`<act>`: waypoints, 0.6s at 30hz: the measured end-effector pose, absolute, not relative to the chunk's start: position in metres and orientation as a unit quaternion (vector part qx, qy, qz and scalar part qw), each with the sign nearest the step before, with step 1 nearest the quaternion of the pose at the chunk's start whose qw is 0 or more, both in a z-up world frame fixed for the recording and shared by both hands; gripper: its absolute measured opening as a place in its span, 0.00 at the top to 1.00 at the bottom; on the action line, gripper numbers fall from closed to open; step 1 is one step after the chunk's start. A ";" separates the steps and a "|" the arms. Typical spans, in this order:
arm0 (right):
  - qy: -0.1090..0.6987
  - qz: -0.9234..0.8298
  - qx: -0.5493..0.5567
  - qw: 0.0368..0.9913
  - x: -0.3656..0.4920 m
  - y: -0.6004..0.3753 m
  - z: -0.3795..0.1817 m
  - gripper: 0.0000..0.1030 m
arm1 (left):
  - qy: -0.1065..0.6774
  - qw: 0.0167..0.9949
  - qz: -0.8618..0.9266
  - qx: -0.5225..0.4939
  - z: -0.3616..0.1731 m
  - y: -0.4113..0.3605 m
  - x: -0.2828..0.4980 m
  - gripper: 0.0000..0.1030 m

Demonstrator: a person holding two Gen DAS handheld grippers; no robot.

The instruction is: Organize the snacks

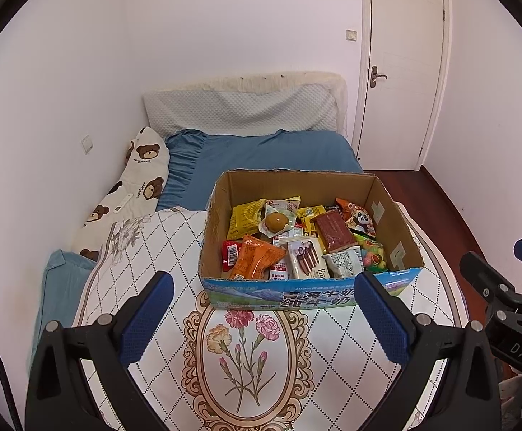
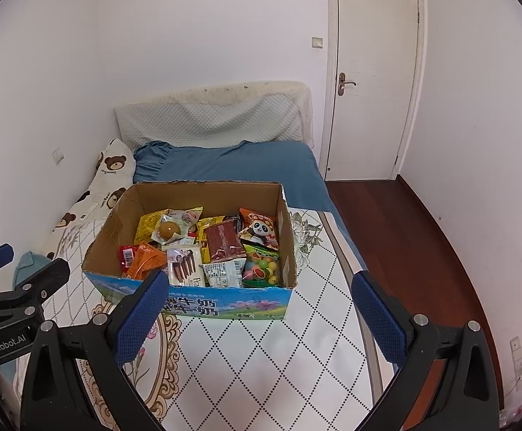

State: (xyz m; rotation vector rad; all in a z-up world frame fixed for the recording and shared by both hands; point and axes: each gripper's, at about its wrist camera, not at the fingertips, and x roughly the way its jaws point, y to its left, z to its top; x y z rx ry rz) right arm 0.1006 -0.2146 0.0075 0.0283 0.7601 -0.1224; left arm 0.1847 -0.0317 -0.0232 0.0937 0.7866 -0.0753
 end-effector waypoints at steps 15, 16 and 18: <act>0.373 -0.049 0.015 0.926 0.097 -0.213 0.009 0.00 | 0.381 0.923 -0.037 0.046 -0.021 -0.033 0.184 0.00; 0.373 -0.049 0.015 0.926 0.097 -0.213 0.009 0.00 | 0.380 0.923 -0.037 0.046 -0.021 -0.033 0.184 0.00; 0.372 -0.048 0.015 0.927 0.097 -0.212 0.010 0.00 | 0.380 0.923 -0.037 0.047 -0.020 -0.033 0.185 0.00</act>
